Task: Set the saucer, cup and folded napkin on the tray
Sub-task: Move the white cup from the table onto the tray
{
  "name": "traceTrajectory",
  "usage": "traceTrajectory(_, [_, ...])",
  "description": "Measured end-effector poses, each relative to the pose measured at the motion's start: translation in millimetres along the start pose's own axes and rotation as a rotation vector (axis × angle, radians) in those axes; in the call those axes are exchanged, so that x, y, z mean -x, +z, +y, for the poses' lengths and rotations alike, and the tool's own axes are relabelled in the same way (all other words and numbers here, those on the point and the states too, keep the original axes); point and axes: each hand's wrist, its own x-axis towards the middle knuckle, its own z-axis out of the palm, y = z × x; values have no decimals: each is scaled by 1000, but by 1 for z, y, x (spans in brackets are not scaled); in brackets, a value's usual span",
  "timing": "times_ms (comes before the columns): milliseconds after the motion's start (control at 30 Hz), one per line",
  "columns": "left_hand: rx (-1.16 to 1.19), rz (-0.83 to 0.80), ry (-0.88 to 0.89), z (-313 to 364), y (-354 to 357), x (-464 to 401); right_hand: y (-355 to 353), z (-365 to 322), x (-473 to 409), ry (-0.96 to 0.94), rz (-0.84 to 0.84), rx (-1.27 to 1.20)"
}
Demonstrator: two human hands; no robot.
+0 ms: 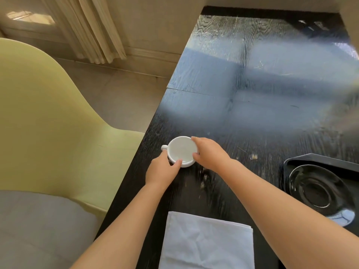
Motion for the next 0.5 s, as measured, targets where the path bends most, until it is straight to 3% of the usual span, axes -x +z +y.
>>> traceTrajectory(100, [482, -111, -162, 2, 6, 1, 4, -1, 5, 41, 73, -84])
traceTrajectory(167, [655, -140, -228, 5, 8, 2, 6, -1, 11, 84, 114, -159])
traceTrajectory(367, [636, -200, -215, 18, 12, 17, 11, 15, 46, 297, 216, -586])
traceTrajectory(500, [501, -339, -91, 44, 8, 40, -1, 37, 92, 353, 208, -796])
